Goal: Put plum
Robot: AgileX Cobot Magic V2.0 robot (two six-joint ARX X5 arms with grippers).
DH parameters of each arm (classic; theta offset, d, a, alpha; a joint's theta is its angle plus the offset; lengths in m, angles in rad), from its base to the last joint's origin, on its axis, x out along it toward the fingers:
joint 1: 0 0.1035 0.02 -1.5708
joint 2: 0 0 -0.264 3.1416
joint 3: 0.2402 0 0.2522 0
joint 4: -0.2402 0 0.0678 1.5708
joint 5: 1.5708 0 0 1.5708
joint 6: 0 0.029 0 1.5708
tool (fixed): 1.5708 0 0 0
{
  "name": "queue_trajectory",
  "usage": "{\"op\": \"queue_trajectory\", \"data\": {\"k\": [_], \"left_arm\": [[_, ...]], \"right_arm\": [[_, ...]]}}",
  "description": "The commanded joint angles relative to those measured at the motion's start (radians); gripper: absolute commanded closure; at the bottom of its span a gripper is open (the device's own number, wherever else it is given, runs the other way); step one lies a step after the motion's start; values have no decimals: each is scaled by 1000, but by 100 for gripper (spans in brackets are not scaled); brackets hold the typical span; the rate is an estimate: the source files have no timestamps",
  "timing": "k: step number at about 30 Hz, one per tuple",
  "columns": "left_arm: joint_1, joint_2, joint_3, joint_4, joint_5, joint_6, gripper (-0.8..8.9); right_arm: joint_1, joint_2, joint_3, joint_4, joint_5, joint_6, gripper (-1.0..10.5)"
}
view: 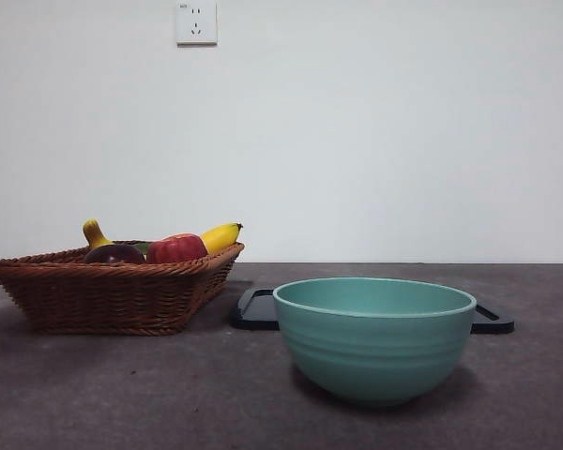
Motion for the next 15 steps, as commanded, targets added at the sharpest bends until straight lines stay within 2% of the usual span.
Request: {"op": "queue_trajectory", "data": {"k": [1,15], "left_arm": [[-14,87,57,38,-31,-2,440],[-142,561,311,85,-221,31,443]], "right_arm": [[3,6,18,12,-3,-7,588],[3,6,18,15,8,-7,588]]}}
